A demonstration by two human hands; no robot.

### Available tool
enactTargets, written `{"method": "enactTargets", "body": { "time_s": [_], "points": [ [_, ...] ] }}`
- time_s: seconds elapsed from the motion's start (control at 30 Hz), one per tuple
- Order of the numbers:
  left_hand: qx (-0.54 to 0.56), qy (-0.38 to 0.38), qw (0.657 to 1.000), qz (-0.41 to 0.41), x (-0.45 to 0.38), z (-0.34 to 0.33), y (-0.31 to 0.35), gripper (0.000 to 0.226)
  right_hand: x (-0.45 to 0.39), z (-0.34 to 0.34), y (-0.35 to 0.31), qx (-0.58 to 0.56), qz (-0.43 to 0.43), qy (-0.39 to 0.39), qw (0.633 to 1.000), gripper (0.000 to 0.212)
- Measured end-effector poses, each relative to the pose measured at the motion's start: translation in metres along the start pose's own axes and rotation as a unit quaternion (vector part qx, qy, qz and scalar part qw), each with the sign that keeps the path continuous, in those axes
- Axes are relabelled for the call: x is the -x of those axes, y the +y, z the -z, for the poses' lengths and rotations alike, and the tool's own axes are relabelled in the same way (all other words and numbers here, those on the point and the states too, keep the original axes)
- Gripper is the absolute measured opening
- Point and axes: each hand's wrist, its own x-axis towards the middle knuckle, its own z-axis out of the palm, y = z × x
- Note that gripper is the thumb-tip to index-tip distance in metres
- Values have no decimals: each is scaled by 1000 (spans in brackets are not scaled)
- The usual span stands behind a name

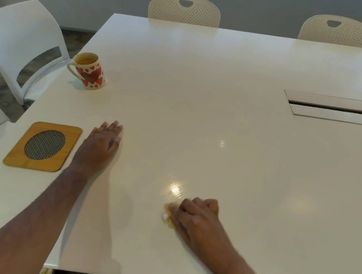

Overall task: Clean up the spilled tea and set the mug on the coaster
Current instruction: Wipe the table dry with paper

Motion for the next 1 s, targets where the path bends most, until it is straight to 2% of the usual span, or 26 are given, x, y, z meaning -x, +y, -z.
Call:
{"method": "enactTargets", "body": {
  "time_s": [0.17, 0.33, 0.5, 0.8, 1.0],
  "points": [
    [-18, 0, 999, 28, 22, 2, 7, 49, -17, -11, -11, 24, 79, 7, 997, 17],
    [-42, 23, 998, 31, 59, 3, 8, 48, -41, -17, -8, 28, 98, 19, 995, 17],
    [-50, 11, 998, 31, 91, 10, 8, 60, -70, -23, -4, 17, 86, 13, 996, 21],
    [-70, 23, 997, 35, 138, 30, -10, 52, -122, -45, -7, -5, 25, -19, 1000, 27],
    [-78, 44, 995, 46, 170, 56, -40, 52, -145, -52, -28, -83, -13, -28, 996, 22]
  ]
}}
